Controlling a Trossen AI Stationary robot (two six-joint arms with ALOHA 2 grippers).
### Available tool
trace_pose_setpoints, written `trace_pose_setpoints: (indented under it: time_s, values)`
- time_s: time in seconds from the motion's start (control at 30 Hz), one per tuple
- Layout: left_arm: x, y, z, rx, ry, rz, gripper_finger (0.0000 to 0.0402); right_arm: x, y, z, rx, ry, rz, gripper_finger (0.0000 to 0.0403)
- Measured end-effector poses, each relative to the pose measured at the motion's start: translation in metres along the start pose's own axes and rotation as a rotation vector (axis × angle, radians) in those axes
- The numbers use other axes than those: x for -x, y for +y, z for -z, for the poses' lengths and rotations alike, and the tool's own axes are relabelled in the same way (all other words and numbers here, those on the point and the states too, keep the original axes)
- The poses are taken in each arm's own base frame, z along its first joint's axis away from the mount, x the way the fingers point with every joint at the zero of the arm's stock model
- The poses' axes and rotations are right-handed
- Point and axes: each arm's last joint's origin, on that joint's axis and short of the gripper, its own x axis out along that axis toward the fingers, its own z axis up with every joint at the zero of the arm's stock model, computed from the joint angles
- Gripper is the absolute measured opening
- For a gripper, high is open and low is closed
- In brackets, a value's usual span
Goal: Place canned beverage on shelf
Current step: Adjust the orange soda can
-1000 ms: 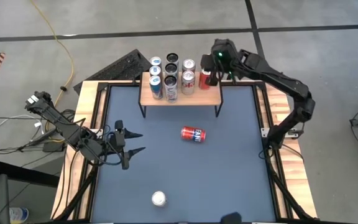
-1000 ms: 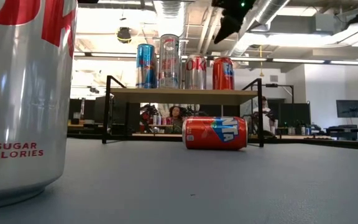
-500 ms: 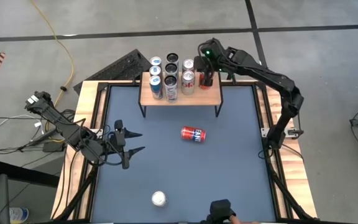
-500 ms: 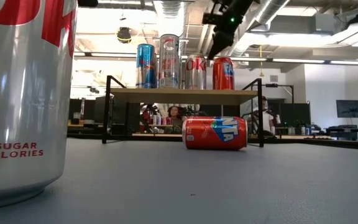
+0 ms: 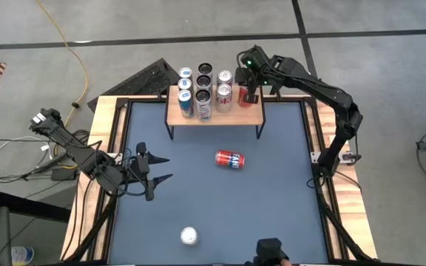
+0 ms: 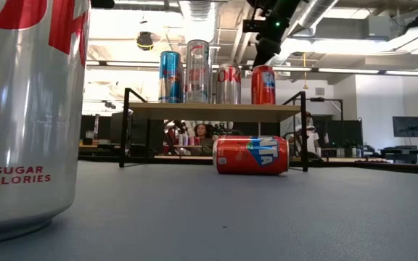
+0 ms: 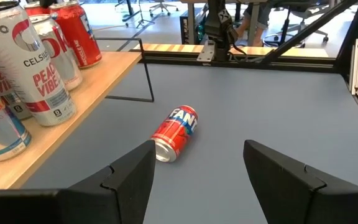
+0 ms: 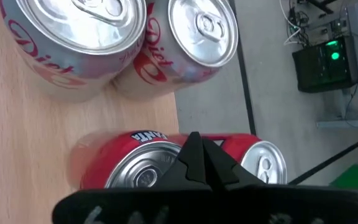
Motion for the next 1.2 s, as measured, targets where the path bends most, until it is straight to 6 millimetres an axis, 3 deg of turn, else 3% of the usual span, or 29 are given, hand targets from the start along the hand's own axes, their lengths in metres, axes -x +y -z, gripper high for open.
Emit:
trace_pose_setpoints:
  time_s: [0.4,0.7,0.83,0.97,1.2]
  values:
    - [0.000,0.000,0.000,0.011,0.000,0.003,0.0235,0.008,0.003,0.003,-0.017,0.049,0.030,0.0000]
    - [0.000,0.000,0.000,0.012,0.000,0.003,0.0235,0.056,-0.008,0.006,-0.079,-0.090,0.123,0.0000]
    - [0.000,0.000,0.000,0.012,-0.001,0.002,0.0235,0.069,-0.027,0.008,-0.121,-0.193,0.224,0.0000]
    - [0.000,0.000,-0.001,0.013,-0.007,-0.004,0.0235,0.055,-0.052,0.020,-0.152,-0.255,0.198,0.0000]
    - [-0.005,0.006,-0.002,0.015,-0.007,-0.055,0.0235,0.000,-0.092,0.041,-0.208,-0.253,0.222,0.0000]
